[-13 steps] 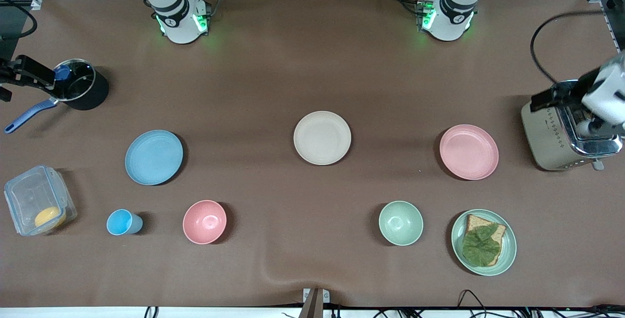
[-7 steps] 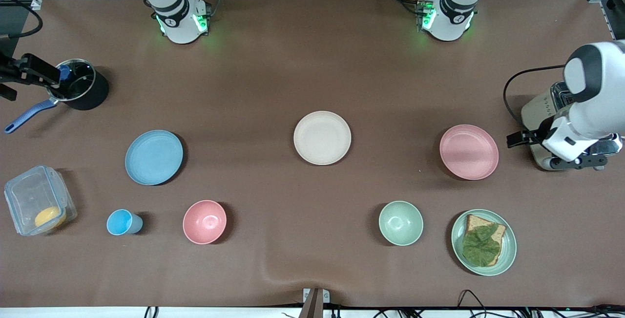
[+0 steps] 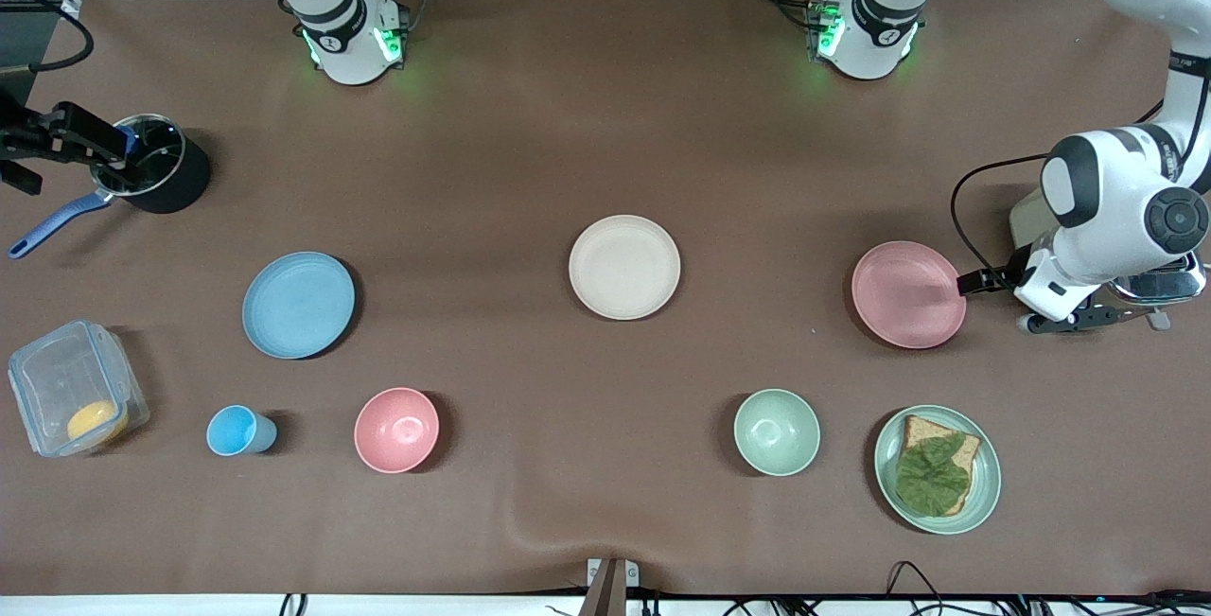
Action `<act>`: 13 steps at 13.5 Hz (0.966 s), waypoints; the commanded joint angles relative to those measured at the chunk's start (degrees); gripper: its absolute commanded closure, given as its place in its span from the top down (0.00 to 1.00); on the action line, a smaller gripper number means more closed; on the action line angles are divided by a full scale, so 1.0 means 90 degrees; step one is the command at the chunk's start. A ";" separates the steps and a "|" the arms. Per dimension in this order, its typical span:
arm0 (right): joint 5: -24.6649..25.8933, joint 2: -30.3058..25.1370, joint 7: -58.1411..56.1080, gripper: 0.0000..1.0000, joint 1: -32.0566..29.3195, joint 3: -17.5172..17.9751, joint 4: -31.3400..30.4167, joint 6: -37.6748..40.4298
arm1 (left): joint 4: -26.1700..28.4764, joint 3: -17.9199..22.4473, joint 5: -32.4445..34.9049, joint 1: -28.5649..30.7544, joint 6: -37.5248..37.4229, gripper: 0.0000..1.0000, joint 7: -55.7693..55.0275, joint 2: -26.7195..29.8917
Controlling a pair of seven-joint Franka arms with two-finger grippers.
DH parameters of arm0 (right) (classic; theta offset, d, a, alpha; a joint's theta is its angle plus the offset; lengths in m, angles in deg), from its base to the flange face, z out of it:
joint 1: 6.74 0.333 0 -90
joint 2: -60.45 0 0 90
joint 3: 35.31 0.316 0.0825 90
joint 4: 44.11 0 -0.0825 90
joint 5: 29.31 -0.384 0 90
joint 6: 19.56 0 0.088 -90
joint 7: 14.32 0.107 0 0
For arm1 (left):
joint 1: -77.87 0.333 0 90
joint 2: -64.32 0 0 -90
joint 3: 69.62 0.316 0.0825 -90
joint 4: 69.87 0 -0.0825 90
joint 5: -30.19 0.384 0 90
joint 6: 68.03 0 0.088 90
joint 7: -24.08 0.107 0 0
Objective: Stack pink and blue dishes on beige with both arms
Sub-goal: 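Close the left gripper on the pink plate rim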
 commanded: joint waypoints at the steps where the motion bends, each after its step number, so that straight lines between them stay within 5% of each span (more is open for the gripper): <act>1: 0.0018 -0.0164 0.0046 1.00 0.0019 0.0003 -0.0129 0.0019 | 0.0000 -0.0074 -0.0291 0.0029 0.0470 1.00 0.0083 -0.0384; 5: 0.0008 -0.0164 0.0046 1.00 0.0018 0.0003 -0.0129 0.0029 | 0.0009 -0.0143 -0.0438 0.0029 0.0775 1.00 0.0092 -0.0679; 13: -0.0001 -0.0144 0.0037 1.00 0.0018 -0.0007 -0.0129 -0.0020 | 0.0009 -0.0143 -0.0438 0.0039 0.0785 0.48 0.0102 -0.0786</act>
